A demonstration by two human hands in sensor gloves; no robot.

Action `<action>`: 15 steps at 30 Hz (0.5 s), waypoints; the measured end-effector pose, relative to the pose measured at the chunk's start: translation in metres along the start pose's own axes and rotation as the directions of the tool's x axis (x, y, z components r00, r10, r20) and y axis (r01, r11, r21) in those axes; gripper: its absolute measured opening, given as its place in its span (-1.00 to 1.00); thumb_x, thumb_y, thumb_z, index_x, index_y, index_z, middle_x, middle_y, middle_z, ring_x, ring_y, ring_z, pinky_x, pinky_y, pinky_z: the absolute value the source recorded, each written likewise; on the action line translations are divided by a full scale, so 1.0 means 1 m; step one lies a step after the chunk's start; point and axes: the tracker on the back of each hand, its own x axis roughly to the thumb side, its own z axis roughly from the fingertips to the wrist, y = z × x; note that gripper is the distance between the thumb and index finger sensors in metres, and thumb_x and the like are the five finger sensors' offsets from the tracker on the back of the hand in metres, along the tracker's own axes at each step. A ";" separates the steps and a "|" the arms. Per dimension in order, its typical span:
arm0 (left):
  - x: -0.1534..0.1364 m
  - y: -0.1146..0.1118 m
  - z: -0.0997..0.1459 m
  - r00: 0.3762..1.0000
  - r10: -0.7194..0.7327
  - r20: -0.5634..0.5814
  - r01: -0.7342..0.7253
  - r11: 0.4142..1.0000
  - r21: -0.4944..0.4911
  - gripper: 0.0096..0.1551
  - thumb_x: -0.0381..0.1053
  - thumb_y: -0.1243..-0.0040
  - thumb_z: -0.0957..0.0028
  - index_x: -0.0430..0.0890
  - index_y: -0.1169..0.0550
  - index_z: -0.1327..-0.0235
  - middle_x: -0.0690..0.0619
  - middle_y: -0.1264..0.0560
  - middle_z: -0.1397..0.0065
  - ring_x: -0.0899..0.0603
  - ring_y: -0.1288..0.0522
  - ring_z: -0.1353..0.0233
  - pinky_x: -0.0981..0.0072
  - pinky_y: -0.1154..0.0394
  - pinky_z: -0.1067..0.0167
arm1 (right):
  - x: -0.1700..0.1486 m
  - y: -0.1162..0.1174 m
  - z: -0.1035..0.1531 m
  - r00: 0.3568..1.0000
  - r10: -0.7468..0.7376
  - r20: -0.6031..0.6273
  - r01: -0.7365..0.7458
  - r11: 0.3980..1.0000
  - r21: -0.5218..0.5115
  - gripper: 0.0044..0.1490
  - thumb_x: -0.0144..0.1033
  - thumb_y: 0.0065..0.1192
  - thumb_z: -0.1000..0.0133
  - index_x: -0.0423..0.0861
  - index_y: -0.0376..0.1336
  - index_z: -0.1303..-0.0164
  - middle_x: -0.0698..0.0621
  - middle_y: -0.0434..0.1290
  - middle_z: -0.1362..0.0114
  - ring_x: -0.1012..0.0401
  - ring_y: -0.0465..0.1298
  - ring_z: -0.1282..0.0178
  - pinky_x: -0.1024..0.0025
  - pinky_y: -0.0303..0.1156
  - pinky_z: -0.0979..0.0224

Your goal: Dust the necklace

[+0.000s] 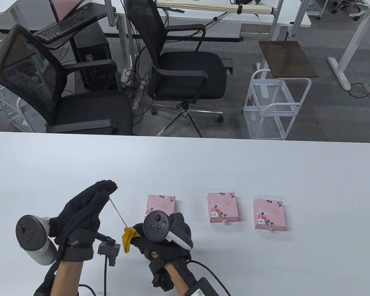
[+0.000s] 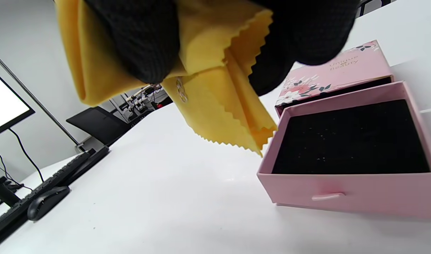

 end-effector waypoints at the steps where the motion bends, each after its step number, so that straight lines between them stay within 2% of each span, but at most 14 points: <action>1: 0.001 0.001 0.000 1.000 0.009 0.003 -0.009 1.000 0.006 -0.66 0.16 -0.41 -0.14 0.14 -0.72 -0.13 0.08 -0.73 -0.25 -0.11 -0.60 -0.31 0.03 -0.56 -0.21 | 0.000 0.002 -0.001 1.000 0.027 -0.008 -0.027 1.000 0.012 -0.54 -0.27 0.38 -0.31 -0.15 0.37 -0.37 -0.23 0.56 -0.31 -0.17 0.53 -0.17 -0.08 0.43 -0.30; 9: 0.006 0.016 0.000 0.999 0.052 0.013 -0.053 0.998 0.046 -0.66 0.17 -0.40 -0.15 0.14 -0.71 -0.13 0.09 -0.73 -0.26 -0.11 -0.60 -0.31 0.04 -0.56 -0.22 | 0.005 0.012 -0.003 0.974 0.224 -0.028 -0.222 0.973 0.061 -0.55 -0.28 0.38 -0.31 -0.15 0.37 -0.37 -0.23 0.56 -0.30 -0.16 0.53 -0.16 -0.06 0.43 -0.29; 15: 0.003 0.026 -0.002 0.999 0.051 -0.011 -0.050 0.997 0.050 -0.66 0.17 -0.40 -0.15 0.14 -0.71 -0.13 0.09 -0.73 -0.26 -0.11 -0.60 -0.31 0.03 -0.56 -0.22 | 0.010 0.015 -0.003 0.960 0.278 -0.037 -0.275 0.959 0.063 -0.55 -0.27 0.38 -0.31 -0.15 0.37 -0.37 -0.23 0.56 -0.30 -0.16 0.53 -0.16 -0.06 0.43 -0.30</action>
